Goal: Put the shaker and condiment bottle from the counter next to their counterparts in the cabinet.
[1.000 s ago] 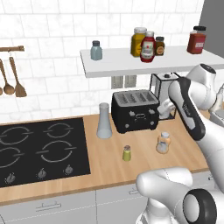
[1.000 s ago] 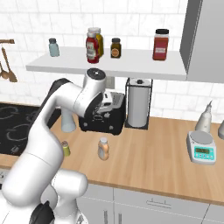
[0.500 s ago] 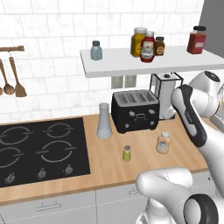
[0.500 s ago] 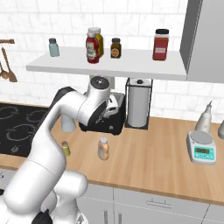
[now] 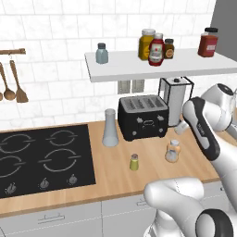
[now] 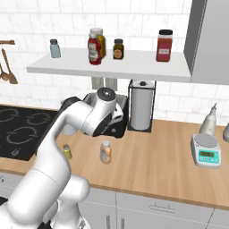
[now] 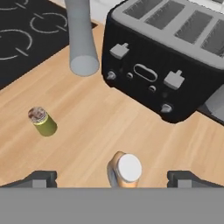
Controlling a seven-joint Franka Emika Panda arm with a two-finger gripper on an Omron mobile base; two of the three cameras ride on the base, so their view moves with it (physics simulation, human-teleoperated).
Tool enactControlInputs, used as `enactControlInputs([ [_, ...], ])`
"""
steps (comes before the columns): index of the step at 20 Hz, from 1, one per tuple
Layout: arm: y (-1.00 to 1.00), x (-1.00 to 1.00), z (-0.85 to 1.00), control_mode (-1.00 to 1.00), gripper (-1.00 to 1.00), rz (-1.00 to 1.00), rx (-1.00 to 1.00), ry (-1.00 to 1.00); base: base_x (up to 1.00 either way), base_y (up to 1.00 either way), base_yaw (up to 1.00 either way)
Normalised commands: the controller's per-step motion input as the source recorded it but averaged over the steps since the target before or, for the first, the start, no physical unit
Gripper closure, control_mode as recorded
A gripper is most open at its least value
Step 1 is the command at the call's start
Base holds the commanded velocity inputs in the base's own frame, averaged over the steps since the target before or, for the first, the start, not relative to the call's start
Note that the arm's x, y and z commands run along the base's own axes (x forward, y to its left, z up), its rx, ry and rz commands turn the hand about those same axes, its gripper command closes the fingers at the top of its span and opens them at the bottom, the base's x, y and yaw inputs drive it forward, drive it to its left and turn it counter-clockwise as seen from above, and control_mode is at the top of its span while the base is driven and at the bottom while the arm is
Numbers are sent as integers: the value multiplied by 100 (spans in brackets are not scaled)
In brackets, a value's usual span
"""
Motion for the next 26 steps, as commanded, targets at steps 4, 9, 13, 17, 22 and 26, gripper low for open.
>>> enactControlInputs([
  [4, -2, 9, -11, -100, -100, 10, 0, 7, 0, 0, 0],
  [9, 0, 24, 0, -100, -100, 6, -1, 20, 0, 0, 0],
  [13, 0, 27, 0, -100, -100, 3, -3, 18, 0, 0, 0],
  [17, -3, 14, 0, -100, -100, 0, -1, 11, 0, 0, 0],
  [22, -2, 0, -3, -100, -100, 0, -2, 0, 0, 0, 0],
  [26, 0, 0, -14, -100, -100, 0, -5, -1, 0, 0, 0],
])
